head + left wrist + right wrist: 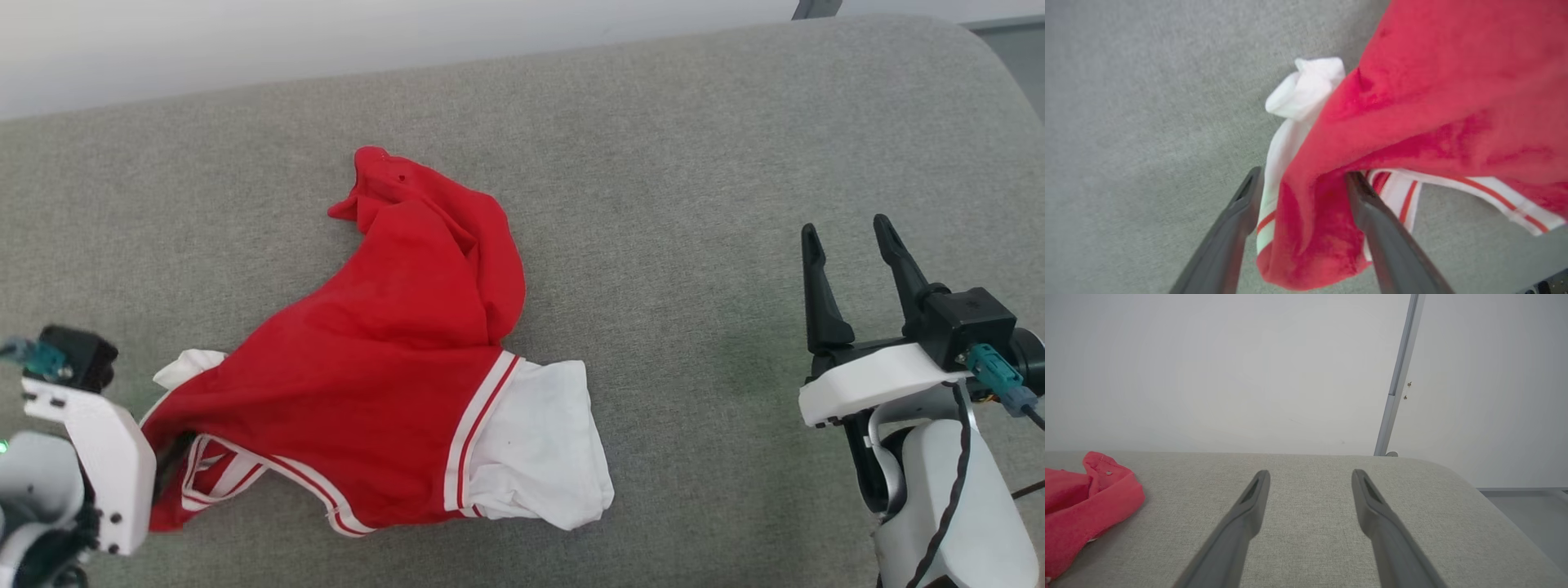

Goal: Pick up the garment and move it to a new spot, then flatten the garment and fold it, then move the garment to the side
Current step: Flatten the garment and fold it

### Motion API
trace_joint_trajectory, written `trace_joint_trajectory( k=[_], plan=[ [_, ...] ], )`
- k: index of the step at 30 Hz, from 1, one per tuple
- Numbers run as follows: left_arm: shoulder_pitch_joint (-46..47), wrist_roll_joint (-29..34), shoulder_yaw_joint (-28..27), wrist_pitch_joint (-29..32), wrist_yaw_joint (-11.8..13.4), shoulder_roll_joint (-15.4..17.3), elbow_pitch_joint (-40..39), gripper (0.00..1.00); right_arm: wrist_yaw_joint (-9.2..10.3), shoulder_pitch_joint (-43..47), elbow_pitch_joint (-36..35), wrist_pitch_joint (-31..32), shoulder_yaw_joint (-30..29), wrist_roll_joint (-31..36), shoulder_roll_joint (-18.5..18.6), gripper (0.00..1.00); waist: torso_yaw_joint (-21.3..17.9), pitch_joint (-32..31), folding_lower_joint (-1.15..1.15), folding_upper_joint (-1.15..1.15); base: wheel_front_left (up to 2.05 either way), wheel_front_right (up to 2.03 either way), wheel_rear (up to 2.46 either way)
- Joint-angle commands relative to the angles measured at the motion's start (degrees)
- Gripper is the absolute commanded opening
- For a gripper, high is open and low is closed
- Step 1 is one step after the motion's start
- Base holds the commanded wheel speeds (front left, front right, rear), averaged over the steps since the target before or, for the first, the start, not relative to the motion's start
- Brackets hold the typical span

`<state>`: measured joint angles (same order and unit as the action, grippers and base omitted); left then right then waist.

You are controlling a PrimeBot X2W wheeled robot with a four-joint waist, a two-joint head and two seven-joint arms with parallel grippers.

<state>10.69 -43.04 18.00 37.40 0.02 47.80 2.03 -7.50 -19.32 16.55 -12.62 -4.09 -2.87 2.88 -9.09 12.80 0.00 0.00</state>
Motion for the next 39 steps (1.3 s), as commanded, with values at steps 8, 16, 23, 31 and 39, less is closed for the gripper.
trace_joint_trajectory(
  k=[8, 16, 23, 31, 39],
  plan=[
    [5.3, -1.3, -1.1, 6.9, -0.4, 4.6, -5.2, 1.0, 0.02, 0.6, -0.2, -0.6, 1.4, -0.6, 0.0, 1.0, -1.3, -1.2, 0.0, 0.0, 0.0, 0.0, 0.0],
    [12.2, -2.2, 0.8, 11.9, -1.4, 2.7, 0.7, 1.0, 0.02, 1.0, -0.6, -1.2, 3.3, -1.9, 0.0, 1.0, -3.6, -1.1, 0.0, 0.0, 0.0, 0.0, 0.0],
    [14.9, -4.1, 2.2, 15.3, -1.3, 0.5, 7.9, 1.0, 0.02, 1.0, -0.2, -1.3, 3.1, -1.9, 0.0, 1.0, -5.5, 0.0, 0.0, 0.0, 0.0, 0.0, 0.0],
    [16.4, -2.9, 4.0, 17.3, 0.7, -1.3, 15.0, 1.0, 0.02, 0.5, -0.7, -1.1, 2.9, -2.1, 0.0, 1.0, -5.7, 1.9, 0.0, 0.0, 0.0, 0.0, 0.0],
    [18.7, -4.0, 4.3, 16.4, -0.5, -3.9, 21.8, 0.0, 0.02, -0.5, -1.0, -0.9, 2.8, -1.7, 0.0, 1.0, -5.1, 3.1, 0.0, 0.0, 0.0, 0.0, 0.0]
  ],
)
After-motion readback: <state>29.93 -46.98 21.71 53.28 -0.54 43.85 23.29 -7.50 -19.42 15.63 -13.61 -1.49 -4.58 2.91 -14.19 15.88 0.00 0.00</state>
